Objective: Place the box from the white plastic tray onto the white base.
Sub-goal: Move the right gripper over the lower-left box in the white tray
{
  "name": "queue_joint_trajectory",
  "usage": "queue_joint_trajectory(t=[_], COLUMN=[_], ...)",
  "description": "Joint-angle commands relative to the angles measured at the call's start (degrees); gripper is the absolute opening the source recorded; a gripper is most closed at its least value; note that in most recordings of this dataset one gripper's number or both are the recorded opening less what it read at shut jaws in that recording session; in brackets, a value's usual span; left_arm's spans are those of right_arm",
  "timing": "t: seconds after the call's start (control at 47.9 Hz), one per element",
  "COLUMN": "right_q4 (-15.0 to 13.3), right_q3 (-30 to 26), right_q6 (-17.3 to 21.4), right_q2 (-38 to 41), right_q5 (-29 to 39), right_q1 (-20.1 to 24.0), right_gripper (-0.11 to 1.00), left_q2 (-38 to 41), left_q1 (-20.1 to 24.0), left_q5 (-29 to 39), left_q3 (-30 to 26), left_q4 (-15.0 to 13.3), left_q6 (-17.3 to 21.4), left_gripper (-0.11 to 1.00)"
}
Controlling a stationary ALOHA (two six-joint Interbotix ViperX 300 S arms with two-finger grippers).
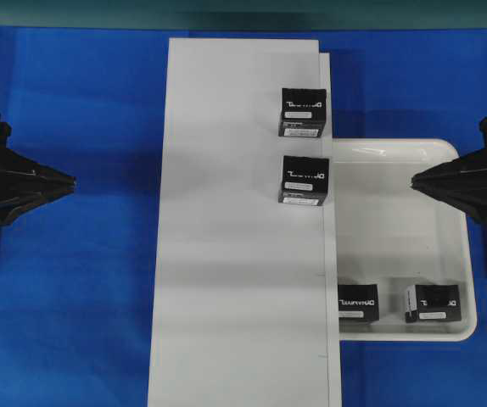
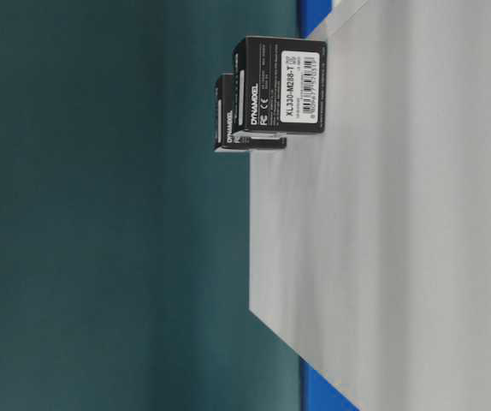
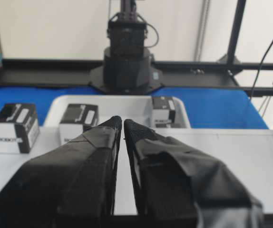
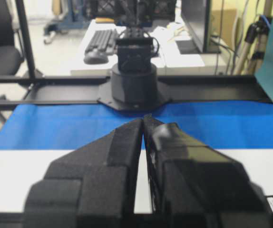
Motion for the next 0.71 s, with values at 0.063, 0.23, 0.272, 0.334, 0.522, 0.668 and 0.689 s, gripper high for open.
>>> queue_joint_trajectory(t=[0.063, 0.23, 0.272, 0.334, 0.522, 0.668, 0.689], right_q4=[2.55, 4.13, 4.13, 4.13, 4.57, 4.57, 4.57], right_q3=[-2.55, -10.02, -11.87, -14.5, -21.09, -25.4, -25.84], right_q6=[1.14, 4.04, 4.83, 6.15, 10.2, 11.78, 11.87], right_q2=[-0.7, -1.67, -1.41, -0.62, 4.48, 10.28, 11.07], right_q5=[5.71, 31.9, 36.83, 42.89, 57.48, 65.92, 66.8], right_q1=[1.41, 1.41, 1.41, 1.49, 4.48, 8.26, 8.79], right_gripper=[0.08, -0.02, -0.02, -0.02, -0.02, -0.02, -0.02], left_q2=[0.44, 0.18, 0.18, 0.35, 0.44, 0.44, 0.44], left_q1=[0.0, 0.09, 0.09, 0.09, 0.09, 0.0, 0.09], left_q5=[1.49, 4.39, 5.1, 6.15, 7.56, 7.56, 7.56], left_q3=[-1.93, -3.69, -4.04, -4.48, -4.83, -5.01, -5.01], left_q4=[0.97, 0.97, 0.88, 0.97, 0.88, 0.97, 0.97], left_q6=[-0.18, -0.18, -0.18, -0.18, -0.18, -0.18, -0.18], left_gripper=[0.09, -0.06, -0.06, -0.07, -0.07, -0.07, -0.07])
